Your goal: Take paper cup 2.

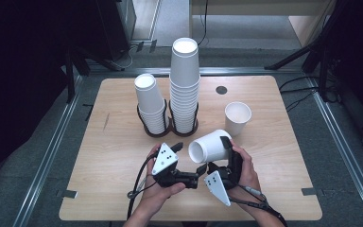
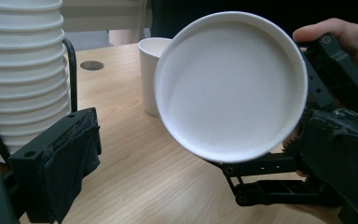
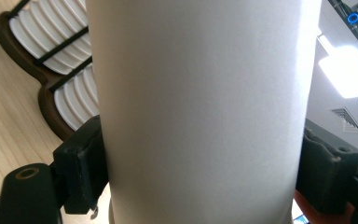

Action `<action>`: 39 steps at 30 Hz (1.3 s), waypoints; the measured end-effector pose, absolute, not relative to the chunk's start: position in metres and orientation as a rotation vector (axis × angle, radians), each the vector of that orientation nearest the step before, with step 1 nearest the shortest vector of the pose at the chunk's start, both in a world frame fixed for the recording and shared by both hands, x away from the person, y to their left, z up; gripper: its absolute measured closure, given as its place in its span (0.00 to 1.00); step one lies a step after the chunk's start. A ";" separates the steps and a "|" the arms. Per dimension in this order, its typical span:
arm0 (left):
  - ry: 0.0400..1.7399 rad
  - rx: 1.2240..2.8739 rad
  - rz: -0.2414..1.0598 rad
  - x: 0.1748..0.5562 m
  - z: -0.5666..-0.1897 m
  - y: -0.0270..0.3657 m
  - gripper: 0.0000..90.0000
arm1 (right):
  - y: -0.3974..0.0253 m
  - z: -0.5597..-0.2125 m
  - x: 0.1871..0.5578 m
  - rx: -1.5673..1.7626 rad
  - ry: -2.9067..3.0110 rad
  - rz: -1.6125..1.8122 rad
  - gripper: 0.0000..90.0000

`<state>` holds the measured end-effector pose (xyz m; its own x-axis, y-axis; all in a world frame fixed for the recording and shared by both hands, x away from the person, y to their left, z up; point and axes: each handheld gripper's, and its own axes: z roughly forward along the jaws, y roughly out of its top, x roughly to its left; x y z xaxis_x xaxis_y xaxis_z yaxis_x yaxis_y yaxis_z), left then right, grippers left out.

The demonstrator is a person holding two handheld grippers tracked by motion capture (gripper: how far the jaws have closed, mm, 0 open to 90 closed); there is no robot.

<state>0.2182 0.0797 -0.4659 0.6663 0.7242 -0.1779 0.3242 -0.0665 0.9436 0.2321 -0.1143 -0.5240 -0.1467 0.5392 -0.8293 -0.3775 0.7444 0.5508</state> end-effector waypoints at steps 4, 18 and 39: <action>0.864 1.660 0.401 0.218 -0.466 0.080 0.00 | -0.111 -0.525 0.230 0.106 1.523 0.805 0.18; 0.844 1.698 0.369 0.218 -0.466 0.076 0.00 | -0.106 -0.525 0.224 0.028 1.526 0.811 0.18; 0.843 1.707 0.374 0.218 -0.466 0.075 0.15 | -0.102 -0.526 0.220 -0.025 1.526 0.818 0.17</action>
